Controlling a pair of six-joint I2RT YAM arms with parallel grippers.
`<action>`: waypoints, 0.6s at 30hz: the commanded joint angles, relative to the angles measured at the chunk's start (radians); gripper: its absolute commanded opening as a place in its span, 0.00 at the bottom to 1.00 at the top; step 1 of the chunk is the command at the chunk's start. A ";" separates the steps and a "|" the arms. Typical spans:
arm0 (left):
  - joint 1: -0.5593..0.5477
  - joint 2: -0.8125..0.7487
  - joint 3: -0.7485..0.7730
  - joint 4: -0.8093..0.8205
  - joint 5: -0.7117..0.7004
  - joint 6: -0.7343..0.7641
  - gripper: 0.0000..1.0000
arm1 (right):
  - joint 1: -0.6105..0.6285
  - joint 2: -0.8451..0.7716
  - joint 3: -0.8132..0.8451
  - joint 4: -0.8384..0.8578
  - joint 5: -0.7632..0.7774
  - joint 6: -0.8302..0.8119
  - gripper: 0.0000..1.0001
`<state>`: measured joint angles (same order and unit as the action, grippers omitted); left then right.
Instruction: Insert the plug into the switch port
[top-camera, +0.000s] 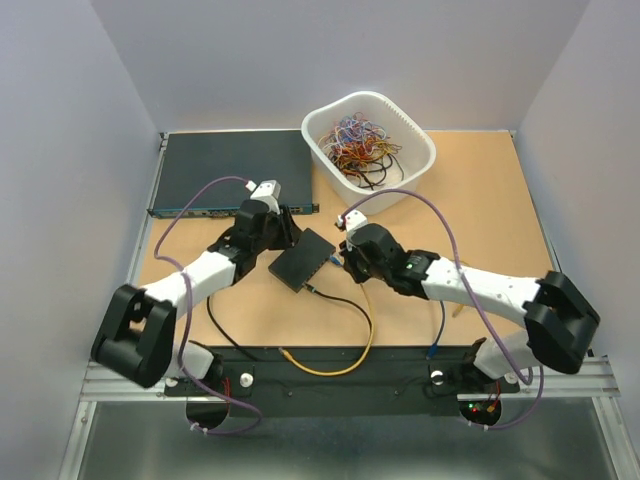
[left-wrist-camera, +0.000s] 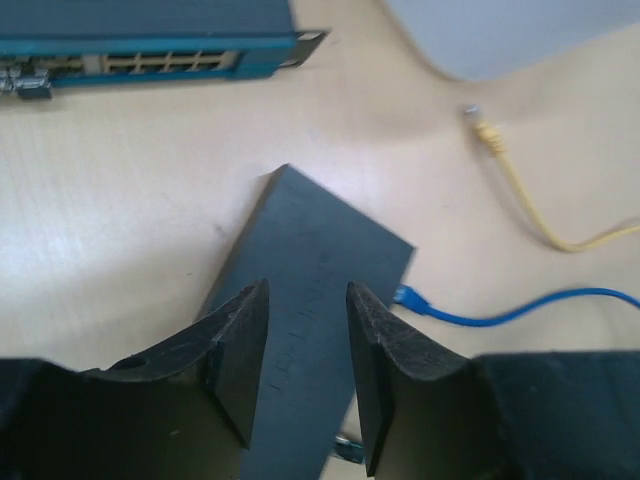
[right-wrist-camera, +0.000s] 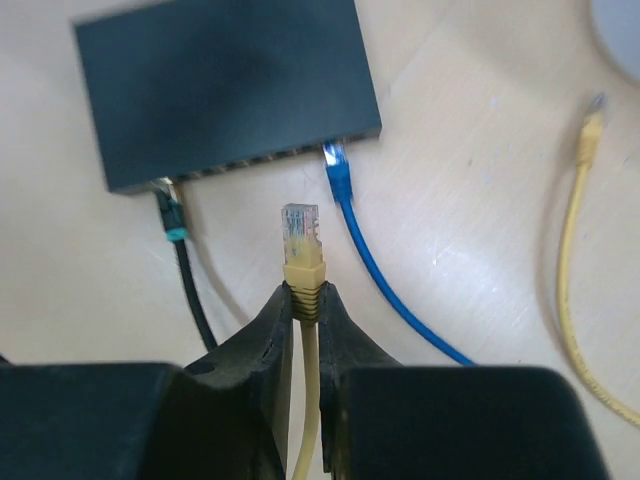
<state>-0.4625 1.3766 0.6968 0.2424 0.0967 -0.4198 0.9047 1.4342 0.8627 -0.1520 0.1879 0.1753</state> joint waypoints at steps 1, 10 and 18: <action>0.002 -0.160 -0.061 0.167 0.127 -0.036 0.48 | 0.007 -0.110 -0.017 0.109 0.007 -0.036 0.00; -0.022 -0.300 -0.171 0.348 0.278 -0.126 0.48 | 0.007 -0.267 -0.103 0.209 -0.131 -0.071 0.00; -0.131 -0.312 -0.223 0.489 0.308 -0.145 0.48 | 0.005 -0.274 -0.116 0.236 -0.169 -0.073 0.00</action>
<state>-0.5472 1.1000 0.4808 0.5911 0.3630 -0.5491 0.9047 1.1858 0.7502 0.0013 0.0536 0.1181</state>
